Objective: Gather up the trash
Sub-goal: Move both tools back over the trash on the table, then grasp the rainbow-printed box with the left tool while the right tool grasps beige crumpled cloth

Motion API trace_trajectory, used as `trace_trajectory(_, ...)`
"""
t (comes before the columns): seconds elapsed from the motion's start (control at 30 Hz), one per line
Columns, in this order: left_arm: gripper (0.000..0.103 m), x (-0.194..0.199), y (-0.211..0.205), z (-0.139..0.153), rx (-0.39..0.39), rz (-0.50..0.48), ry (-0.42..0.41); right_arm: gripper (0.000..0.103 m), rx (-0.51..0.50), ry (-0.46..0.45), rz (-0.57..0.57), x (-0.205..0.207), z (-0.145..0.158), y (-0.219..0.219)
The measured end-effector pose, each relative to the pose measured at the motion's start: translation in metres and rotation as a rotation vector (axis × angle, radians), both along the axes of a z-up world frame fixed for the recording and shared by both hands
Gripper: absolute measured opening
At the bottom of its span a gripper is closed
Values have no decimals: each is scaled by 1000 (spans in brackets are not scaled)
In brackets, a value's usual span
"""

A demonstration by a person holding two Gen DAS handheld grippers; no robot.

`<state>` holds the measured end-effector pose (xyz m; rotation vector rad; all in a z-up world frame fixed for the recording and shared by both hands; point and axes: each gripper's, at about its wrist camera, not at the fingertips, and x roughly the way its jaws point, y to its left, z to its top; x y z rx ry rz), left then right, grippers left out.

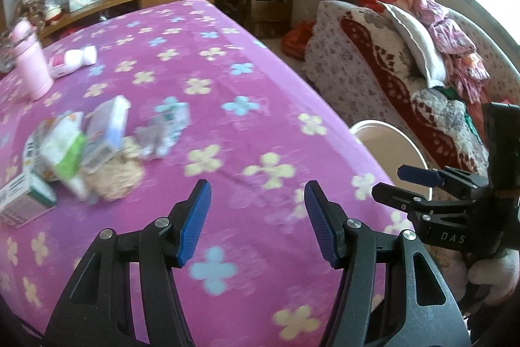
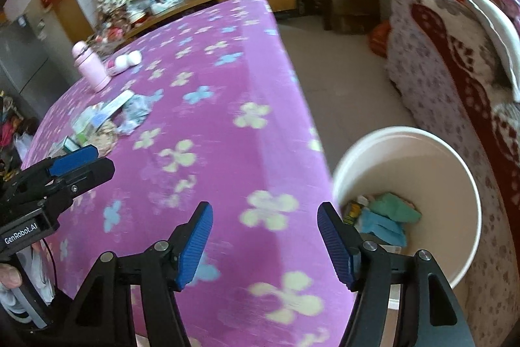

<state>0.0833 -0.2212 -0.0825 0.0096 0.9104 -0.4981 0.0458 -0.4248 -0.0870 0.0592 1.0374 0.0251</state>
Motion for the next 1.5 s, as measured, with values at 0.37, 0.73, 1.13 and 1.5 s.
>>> trace_trajectory(0.37, 58, 8, 116, 0, 57, 169, -4, 65, 2, 24, 162, 29, -11, 86)
trace_trajectory(0.73, 58, 48, 271, -7, 92, 513, 22, 66, -8, 54, 274, 54, -23, 151)
trace_trajectory(1.13, 58, 50, 280, -50, 49, 392, 161, 67, -11, 61, 302, 70, -27, 172)
trace_trajectory(1.5, 58, 31, 230, -33, -4, 76, 139, 67, -1, 71, 310, 71, -30, 177)
